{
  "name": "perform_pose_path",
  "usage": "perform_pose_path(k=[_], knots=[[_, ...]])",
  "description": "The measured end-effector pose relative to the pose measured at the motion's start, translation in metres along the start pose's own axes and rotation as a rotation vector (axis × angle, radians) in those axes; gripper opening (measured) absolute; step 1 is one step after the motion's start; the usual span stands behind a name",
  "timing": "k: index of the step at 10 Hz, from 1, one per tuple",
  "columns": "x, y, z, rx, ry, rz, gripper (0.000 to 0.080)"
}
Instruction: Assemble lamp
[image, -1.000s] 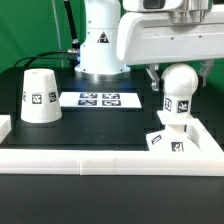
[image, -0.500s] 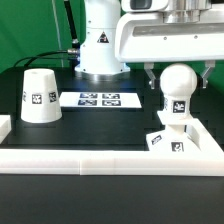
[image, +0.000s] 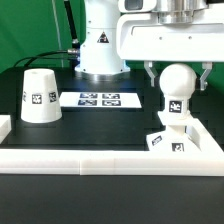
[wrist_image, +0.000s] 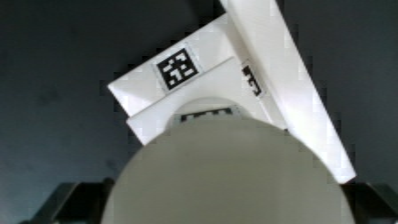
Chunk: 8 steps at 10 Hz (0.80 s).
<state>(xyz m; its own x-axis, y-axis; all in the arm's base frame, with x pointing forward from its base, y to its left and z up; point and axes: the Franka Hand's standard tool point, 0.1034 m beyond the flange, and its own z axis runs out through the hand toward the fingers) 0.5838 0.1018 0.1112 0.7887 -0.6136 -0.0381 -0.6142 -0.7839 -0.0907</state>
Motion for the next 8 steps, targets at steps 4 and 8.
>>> perform_pose_path(k=[4,8], knots=[[-0.0029,-0.0026,0.0000,0.020,-0.031,0.360,0.0580],[0.0005,-0.0018,-0.0004,0.049,-0.072,0.600,0.0580]])
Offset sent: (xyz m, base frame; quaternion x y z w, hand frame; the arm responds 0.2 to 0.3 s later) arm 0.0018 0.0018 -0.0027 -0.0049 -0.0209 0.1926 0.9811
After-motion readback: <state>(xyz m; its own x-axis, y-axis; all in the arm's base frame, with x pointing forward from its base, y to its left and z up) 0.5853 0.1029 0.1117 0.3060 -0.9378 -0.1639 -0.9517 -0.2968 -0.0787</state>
